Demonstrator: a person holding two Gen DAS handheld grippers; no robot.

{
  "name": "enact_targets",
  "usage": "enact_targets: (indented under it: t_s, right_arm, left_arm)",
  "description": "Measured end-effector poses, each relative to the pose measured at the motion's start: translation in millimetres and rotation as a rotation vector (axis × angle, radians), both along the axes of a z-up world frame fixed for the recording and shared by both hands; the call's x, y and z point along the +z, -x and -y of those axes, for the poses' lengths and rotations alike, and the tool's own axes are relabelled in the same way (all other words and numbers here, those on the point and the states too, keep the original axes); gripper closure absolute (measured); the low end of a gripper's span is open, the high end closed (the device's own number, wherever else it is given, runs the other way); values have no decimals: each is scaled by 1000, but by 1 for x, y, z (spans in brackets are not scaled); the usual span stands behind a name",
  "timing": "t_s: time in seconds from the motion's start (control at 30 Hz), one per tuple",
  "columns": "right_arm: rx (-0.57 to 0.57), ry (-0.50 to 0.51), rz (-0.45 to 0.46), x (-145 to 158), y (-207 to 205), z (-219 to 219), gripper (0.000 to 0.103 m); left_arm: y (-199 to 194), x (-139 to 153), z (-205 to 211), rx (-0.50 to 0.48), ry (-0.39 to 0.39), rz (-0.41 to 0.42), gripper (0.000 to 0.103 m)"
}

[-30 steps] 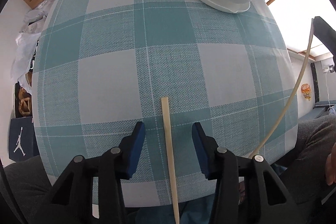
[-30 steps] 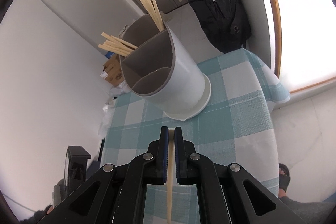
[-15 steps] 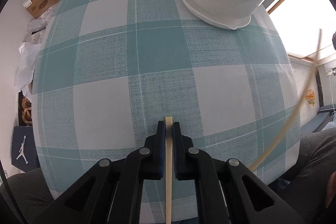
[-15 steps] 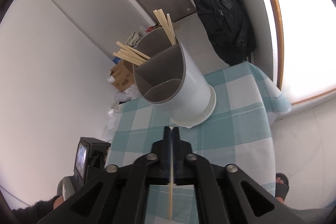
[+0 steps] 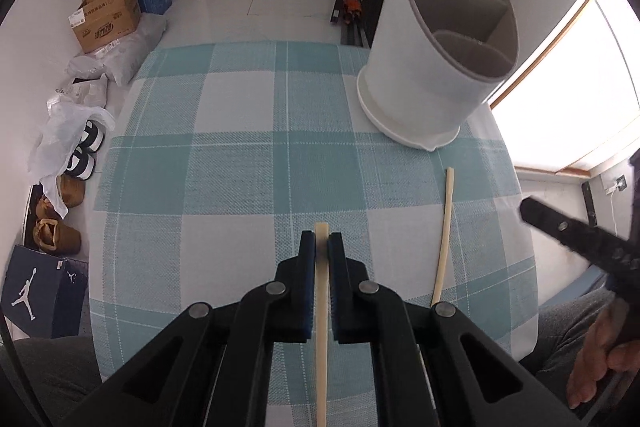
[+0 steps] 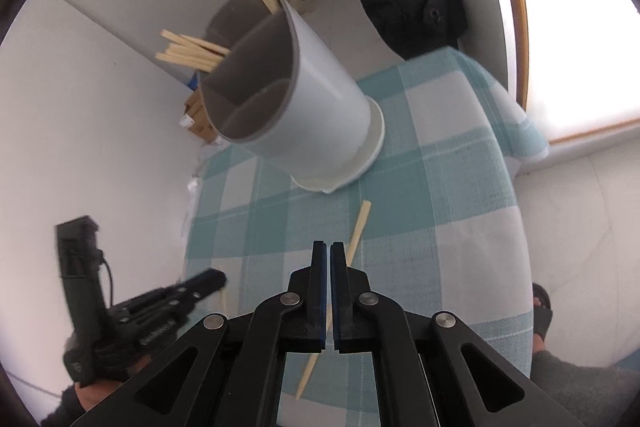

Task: Organize utensils
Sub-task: 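Lift both held sticks and carry them upright toward the white holder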

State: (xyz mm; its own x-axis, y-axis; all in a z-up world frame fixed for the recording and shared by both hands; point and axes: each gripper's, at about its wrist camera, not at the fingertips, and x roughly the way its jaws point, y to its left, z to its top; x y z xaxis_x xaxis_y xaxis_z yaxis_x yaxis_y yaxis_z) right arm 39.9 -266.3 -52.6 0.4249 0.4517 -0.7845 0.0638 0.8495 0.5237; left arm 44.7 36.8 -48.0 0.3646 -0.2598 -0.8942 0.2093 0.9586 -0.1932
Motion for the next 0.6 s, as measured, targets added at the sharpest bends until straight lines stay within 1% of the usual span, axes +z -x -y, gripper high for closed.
enact_targets:
  t_s: [0.03, 0.07, 0.13, 0.2, 0.23, 0.3, 0.37, 0.4, 0.43, 0.47, 0.5, 0.6]
  right_arm:
    - [10, 12, -33, -8, -5, -4, 100]
    - [12, 22, -44, -11, -8, -6, 100]
    - [30, 51, -58, -18, -17, -14, 100]
    - [33, 93, -65, -21, -24, -19, 98]
    - [37, 113, -69, -23, -29, -23, 98]
    - [30, 150, -84, -27, -37, -28, 96]
    - [36, 150, -98, -32, -42, -33, 88]
    - [37, 163, -103, -35, -45, -37, 86]
    - [35, 179, -104, -36, -46, -39, 81]
    - [36, 204, -107, -38, -46, -43, 80]
    - [32, 228, -86, -36, -46, -46, 80]
    - [40, 315, -71, -34, -50, -57, 79]
  left_arm:
    - [1, 3, -5, 7, 14, 12, 101]
    - [2, 8, -12, 14, 30, 30, 101]
    - [3, 17, 0, 20, 57, 64, 101]
    - [-1, 19, 13, 19, 79, 106, 101]
    - [0, 22, 12, 15, 95, 126, 101]
    - [-11, 17, 12, 10, 124, 150, 101]
    - [-20, 13, 4, 6, 147, 167, 101]
    - [-21, 14, 0, 4, 165, 182, 101]
    - [-22, 14, -3, 1, 171, 193, 101]
    - [-22, 15, -5, -1, 174, 203, 101]
    - [-23, 15, -8, -2, 182, 211, 101]
    - [-24, 15, -15, -9, 211, 219, 101]
